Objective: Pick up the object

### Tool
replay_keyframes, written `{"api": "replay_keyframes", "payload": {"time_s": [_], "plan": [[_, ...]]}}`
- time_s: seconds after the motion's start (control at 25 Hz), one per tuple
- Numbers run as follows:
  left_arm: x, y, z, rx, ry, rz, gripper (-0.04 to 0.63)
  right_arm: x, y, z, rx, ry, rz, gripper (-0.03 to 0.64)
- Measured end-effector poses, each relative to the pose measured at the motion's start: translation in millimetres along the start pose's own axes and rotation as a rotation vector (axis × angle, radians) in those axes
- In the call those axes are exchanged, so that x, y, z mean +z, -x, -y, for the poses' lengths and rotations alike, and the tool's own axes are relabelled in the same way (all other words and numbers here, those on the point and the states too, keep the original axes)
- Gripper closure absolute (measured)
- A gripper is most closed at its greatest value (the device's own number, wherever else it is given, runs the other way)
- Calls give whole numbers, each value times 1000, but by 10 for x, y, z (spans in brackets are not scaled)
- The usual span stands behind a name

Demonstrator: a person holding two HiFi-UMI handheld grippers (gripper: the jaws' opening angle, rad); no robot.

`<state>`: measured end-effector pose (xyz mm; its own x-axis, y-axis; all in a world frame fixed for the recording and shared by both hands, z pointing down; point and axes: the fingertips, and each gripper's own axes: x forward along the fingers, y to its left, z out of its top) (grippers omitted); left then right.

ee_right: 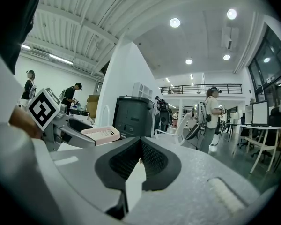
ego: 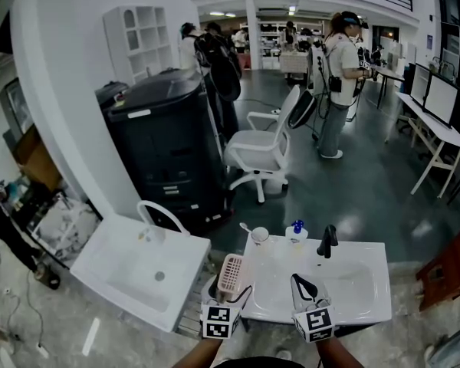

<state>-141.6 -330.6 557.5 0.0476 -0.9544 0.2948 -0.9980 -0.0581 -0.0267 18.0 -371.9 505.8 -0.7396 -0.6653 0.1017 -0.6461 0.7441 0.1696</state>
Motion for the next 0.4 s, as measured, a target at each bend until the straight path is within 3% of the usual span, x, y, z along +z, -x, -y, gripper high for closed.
{"api": "replay_keyframes", "payload": {"time_s": [0.4], "plan": [[-58,-8,67,-16,3,-15,146,54,70,-18,-6,-17,38,615]]}}
